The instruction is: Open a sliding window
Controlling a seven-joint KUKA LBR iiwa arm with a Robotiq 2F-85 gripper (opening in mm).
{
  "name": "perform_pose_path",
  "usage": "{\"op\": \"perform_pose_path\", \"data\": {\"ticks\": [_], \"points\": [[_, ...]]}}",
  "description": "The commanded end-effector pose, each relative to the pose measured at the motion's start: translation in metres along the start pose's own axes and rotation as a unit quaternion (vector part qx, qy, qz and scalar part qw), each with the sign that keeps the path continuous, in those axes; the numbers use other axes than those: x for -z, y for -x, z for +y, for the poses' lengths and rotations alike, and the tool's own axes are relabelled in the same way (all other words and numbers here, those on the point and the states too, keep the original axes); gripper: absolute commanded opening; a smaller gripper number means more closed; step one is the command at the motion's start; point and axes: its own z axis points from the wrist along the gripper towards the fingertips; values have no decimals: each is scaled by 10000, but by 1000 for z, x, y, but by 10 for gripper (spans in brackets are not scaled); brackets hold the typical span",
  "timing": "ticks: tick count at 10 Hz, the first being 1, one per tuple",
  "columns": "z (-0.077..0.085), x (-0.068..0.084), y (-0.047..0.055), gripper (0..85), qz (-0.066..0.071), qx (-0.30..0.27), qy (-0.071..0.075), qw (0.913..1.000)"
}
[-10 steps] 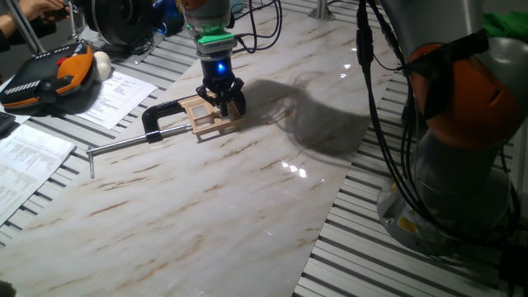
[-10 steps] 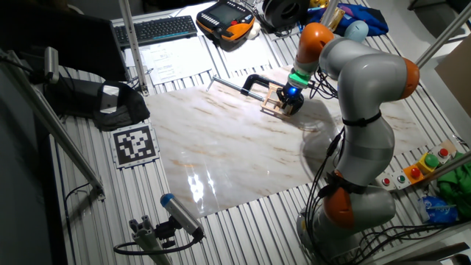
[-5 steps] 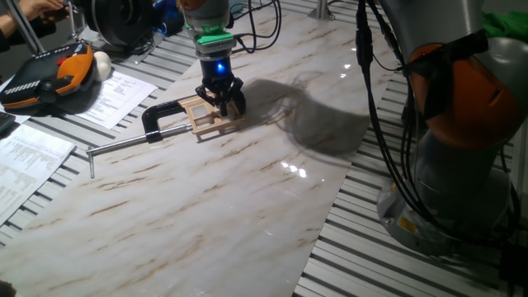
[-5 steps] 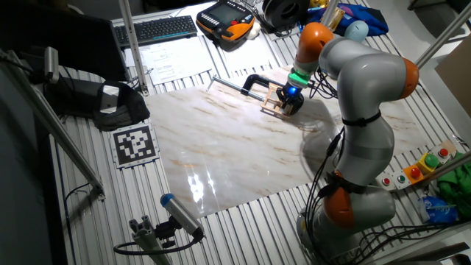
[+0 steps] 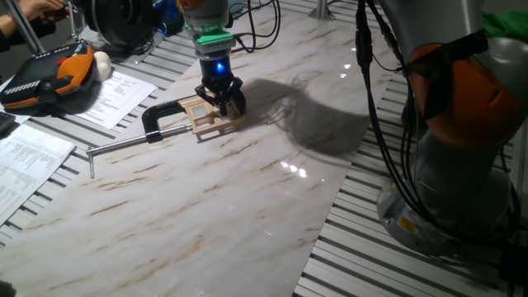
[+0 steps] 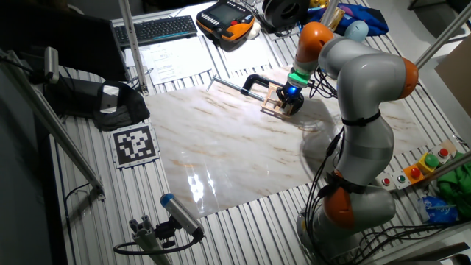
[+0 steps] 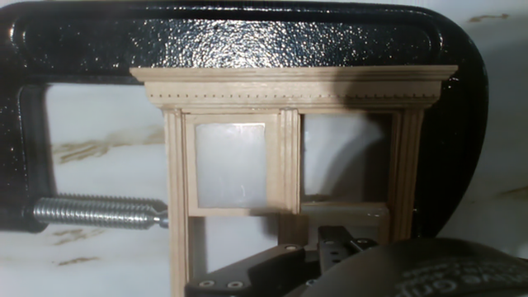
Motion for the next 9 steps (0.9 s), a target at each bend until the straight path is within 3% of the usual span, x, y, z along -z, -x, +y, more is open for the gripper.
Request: {"op": "perform_pose_path", "data": {"ticks": [1,9], "points": [[0,0,0,0,2,0,-1,10000],[1,2,5,0,-21,94,-51,9999]]}}
